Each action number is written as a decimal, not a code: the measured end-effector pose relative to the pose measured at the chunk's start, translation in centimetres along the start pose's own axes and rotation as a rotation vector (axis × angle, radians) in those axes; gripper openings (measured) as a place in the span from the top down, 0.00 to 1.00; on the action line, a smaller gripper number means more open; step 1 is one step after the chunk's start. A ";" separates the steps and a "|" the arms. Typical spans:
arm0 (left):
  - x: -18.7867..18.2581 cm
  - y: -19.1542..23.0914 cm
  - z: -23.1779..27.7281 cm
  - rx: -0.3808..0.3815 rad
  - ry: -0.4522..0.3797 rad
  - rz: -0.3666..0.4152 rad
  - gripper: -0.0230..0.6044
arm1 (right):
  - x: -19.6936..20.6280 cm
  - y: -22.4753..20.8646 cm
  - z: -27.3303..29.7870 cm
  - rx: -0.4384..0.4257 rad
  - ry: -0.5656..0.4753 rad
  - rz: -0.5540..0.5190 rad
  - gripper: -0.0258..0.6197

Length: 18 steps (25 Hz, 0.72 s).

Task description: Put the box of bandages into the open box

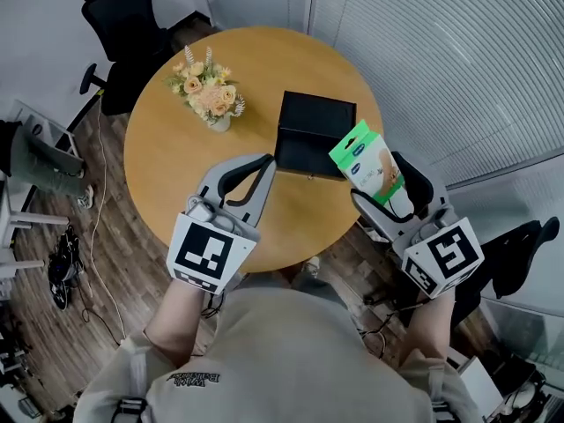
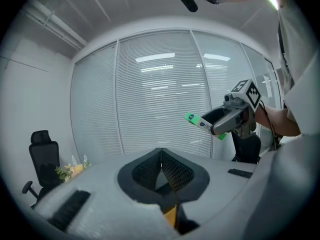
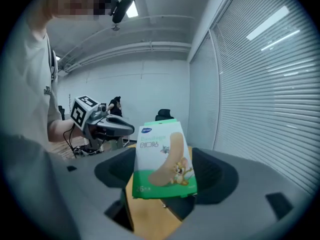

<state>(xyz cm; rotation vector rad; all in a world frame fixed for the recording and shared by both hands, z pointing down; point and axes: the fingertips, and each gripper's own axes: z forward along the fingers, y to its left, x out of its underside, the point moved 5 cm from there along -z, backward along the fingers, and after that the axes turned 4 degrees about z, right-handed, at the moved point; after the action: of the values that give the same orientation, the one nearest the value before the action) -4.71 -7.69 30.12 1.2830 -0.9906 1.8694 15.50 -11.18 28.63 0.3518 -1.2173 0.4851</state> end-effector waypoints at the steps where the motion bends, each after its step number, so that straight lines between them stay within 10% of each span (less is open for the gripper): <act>1: 0.2 0.1 0.2 -0.009 0.009 -0.004 0.93 | 0.2 -0.4 0.6 -0.020 0.015 -0.006 0.42; 18: 5.8 0.7 4.6 -0.026 0.129 -0.134 0.93 | 8.4 -4.5 12.6 -0.241 0.322 -0.030 0.42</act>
<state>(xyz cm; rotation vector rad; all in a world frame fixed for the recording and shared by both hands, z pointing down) -5.04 -11.41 36.56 1.1681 -0.8386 1.8060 9.99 -19.95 40.56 0.0811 -0.9428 0.3478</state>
